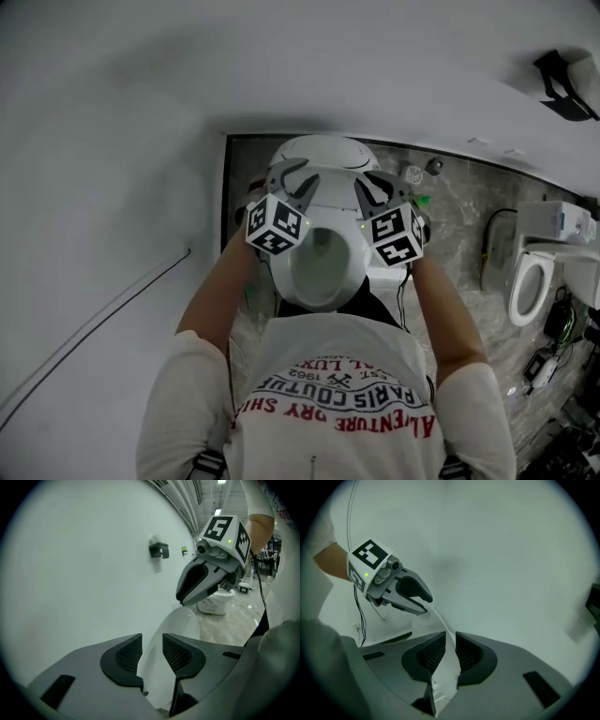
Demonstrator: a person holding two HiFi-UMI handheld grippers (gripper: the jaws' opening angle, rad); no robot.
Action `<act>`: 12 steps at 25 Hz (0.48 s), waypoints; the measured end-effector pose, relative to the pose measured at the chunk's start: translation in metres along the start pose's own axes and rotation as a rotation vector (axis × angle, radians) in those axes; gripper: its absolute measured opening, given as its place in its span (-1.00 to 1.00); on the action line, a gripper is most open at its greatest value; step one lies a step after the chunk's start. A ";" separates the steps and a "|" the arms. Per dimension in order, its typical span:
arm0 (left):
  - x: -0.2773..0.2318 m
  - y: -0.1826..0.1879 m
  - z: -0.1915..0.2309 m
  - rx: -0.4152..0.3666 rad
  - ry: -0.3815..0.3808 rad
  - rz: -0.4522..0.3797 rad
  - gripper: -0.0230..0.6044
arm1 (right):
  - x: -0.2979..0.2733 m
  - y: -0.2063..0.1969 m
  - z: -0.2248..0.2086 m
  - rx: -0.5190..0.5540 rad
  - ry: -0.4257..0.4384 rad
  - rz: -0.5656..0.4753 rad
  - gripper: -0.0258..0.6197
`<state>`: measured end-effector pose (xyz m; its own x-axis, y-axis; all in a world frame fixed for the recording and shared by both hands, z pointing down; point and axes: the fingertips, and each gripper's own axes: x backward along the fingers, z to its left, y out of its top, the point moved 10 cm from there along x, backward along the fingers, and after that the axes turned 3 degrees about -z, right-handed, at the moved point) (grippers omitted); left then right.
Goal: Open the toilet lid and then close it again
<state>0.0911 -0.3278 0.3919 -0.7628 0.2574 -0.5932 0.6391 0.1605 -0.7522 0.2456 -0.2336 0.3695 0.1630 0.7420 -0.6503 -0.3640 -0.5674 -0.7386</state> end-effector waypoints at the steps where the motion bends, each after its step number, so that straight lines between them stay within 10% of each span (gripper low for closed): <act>1: -0.005 -0.001 0.002 -0.010 -0.017 0.016 -0.50 | -0.005 0.000 -0.001 0.027 0.007 0.011 -0.85; 12: -0.031 -0.009 0.009 -0.160 -0.108 0.092 -0.53 | -0.043 -0.004 -0.002 0.243 0.084 0.111 -0.82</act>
<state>0.1082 -0.3460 0.4149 -0.7012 0.1755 -0.6910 0.7074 0.2924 -0.6435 0.2423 -0.2639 0.3998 0.1816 0.6418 -0.7451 -0.5912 -0.5341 -0.6043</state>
